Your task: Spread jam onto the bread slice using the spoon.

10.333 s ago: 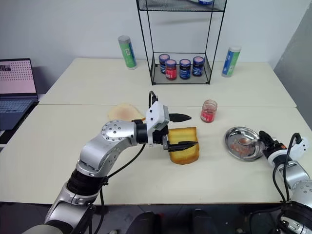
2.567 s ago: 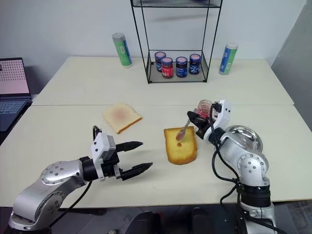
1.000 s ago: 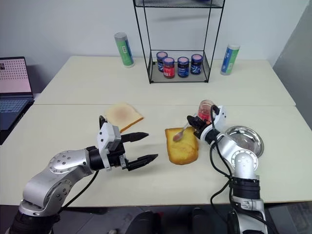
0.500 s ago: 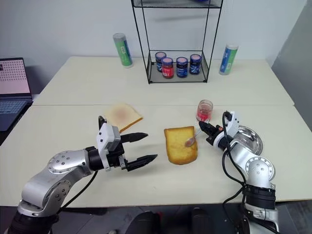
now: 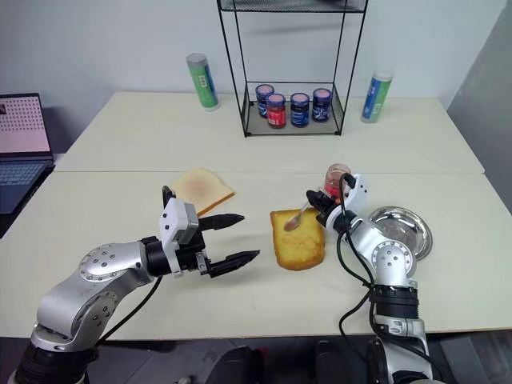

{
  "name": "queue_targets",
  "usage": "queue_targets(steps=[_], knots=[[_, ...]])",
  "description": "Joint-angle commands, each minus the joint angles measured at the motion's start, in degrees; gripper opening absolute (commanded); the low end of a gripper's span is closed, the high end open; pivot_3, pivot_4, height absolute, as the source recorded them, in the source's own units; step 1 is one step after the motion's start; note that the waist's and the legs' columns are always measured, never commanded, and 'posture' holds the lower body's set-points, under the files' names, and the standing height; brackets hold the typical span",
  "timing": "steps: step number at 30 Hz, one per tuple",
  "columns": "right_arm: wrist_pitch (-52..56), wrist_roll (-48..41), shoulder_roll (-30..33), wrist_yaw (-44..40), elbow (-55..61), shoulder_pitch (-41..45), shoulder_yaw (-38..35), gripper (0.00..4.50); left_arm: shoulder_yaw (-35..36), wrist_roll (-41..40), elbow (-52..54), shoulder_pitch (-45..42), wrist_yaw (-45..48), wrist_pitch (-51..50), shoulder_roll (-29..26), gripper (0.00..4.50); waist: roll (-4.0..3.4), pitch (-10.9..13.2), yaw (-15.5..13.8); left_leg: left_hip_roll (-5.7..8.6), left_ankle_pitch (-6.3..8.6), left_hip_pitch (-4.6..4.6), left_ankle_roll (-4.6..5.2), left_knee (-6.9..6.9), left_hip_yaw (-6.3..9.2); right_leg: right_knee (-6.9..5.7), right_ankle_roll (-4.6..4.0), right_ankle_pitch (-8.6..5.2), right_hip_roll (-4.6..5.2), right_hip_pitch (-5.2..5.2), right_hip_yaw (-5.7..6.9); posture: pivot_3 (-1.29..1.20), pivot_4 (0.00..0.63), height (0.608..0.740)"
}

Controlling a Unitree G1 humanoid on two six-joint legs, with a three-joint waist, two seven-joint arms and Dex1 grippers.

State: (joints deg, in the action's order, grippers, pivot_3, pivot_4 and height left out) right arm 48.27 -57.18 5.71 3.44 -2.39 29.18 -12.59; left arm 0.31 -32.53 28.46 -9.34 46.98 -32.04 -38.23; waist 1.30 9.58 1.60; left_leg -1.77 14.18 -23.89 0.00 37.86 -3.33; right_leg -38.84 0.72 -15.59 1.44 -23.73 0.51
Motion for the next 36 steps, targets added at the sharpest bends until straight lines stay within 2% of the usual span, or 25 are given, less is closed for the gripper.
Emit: queue_targets(steps=[1,8,13,18,27,31,36], knots=[[2.1,-0.6,2.6,-1.7,5.4,-3.6,-1.5,0.02,0.8,-0.2,1.3,-0.1,0.4,0.7,-0.5,4.5,0.0,0.0,-0.1,0.0,0.0,0.0,0.0,0.0,0.01,0.0,0.0,0.0,0.04,0.0,0.01,0.0,0.15,0.74],[8.3,-9.8,6.3,2.4,16.6,-10.2,-6.2,0.02,0.1,-0.1,0.8,-0.8,0.7,1.0,-0.1,4.5,0.01,0.0,-0.1,0.0,0.0,0.04,0.0,0.0,0.02,-0.01,0.01,-0.01,0.09,0.03,0.03,0.0,0.15,0.74],[7.7,-16.9,6.1,6.9,19.9,-7.3,-8.6,0.02,-0.7,-0.1,-0.4,-3.8,1.7,0.9,0.1,4.5,0.01,0.0,0.1,-0.05,0.0,0.05,0.0,0.0,0.03,-0.03,0.1,-0.06,-0.01,0.02,0.02,0.0,0.15,0.74],[4.9,-22.2,10.8,11.1,22.4,-5.6,-13.5,0.02,-3.6,-0.7,-3.0,-12.8,6.2,-0.1,-0.2,4.5,0.05,0.0,-0.2,0.01,0.0,0.01,0.0,0.0,0.03,-0.02,0.11,-0.06,-0.18,0.01,0.03,0.0,0.15,0.74],[-0.5,-22.0,20.2,11.9,23.8,-16.0,-23.9,0.02,-14.2,2.9,-7.6,-26.3,16.5,1.6,1.4,4.5,0.06,0.0,-1.2,0.1,0.01,-0.04,0.02,0.0,-0.03,0.3,0.14,-0.03,-0.14,0.13,-0.02,0.0,0.15,0.74],[-3.2,-20.3,21.4,8.7,22.4,-20.9,-26.7,0.02,-19.9,9.7,-14.3,-29.8,17.2,8.5,6.6,4.5,0.03,0.0,-1.3,0.09,0.01,0.04,0.02,0.0,0.01,0.27,0.25,-0.11,-0.2,0.19,0.0,0.0,0.15,0.74],[-7.2,-15.3,20.2,-0.5,14.5,-24.0,-25.5,0.02,-22.6,12.6,-21.9,-32.9,18.0,12.4,13.4,4.5,0.04,0.0,-1.2,0.07,0.01,0.04,0.03,0.02,0.0,0.27,0.31,-0.14,-0.24,0.19,-0.04,0.0,0.15,0.74]])
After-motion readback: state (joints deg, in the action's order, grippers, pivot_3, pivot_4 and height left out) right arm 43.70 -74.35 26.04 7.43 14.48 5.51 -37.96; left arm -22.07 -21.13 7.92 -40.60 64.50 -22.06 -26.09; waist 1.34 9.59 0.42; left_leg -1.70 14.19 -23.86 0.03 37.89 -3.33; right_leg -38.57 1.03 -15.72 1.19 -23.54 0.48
